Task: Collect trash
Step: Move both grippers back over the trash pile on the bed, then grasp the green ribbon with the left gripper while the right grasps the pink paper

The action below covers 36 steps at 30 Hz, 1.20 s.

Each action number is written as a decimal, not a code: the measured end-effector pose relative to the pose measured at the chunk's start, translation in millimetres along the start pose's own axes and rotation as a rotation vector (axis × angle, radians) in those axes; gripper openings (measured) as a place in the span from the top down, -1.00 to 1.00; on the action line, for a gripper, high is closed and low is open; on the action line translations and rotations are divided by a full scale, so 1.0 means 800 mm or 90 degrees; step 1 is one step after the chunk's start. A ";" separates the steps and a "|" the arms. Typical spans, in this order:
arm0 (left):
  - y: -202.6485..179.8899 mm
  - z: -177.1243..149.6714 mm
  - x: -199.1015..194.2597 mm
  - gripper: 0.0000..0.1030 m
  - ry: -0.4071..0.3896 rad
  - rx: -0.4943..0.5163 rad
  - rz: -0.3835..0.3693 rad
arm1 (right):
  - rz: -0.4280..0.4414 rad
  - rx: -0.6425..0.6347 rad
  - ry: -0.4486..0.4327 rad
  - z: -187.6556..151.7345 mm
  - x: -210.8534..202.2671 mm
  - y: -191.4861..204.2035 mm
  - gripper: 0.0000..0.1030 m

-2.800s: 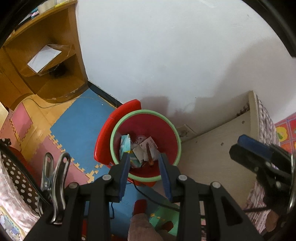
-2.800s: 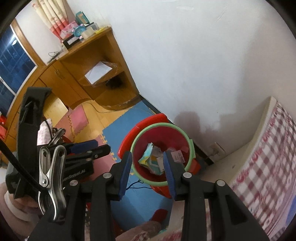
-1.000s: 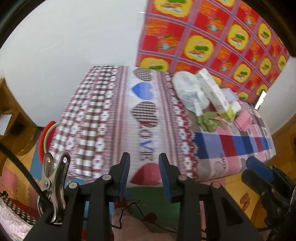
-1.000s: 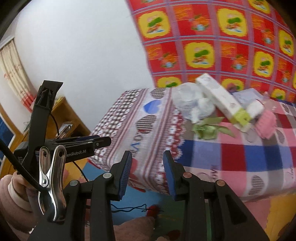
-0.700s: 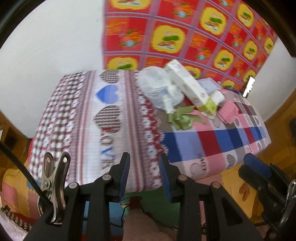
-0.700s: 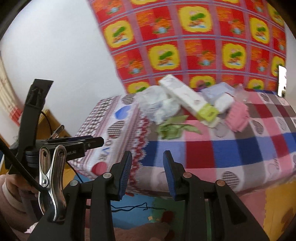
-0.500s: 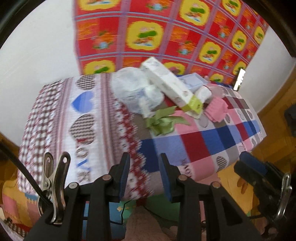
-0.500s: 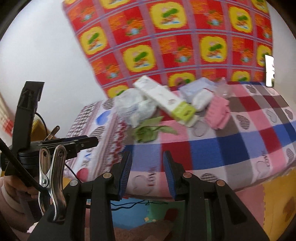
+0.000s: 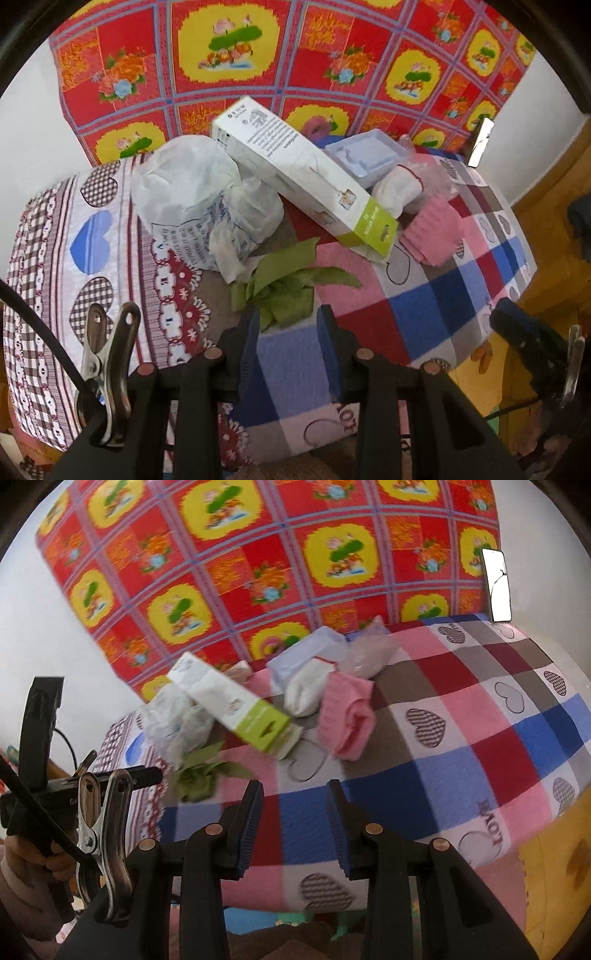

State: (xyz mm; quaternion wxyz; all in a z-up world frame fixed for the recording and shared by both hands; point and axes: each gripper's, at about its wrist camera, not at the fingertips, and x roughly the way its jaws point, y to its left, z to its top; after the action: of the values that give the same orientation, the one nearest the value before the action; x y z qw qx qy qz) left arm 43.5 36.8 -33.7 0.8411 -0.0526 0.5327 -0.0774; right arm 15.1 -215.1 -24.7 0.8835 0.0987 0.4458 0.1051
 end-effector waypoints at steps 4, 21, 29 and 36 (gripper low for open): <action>-0.011 0.010 0.019 0.35 0.010 -0.013 0.020 | 0.018 -0.007 0.023 0.017 0.017 -0.027 0.30; -0.017 0.016 0.061 0.35 0.011 -0.201 0.129 | 0.103 -0.078 0.078 0.063 0.080 -0.070 0.02; -0.001 0.010 0.070 0.34 0.015 -0.246 0.153 | 0.115 -0.077 0.097 0.070 0.104 -0.068 0.03; 0.020 0.006 0.083 0.08 0.028 -0.276 0.149 | 0.135 -0.065 0.111 0.070 0.117 -0.071 0.03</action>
State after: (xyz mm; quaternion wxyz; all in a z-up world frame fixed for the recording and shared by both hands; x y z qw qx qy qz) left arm 77.4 39.9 -93.4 0.8016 -0.1679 0.5574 0.1358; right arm 120.6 -248.1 -78.9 0.8293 0.0904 0.5019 0.2284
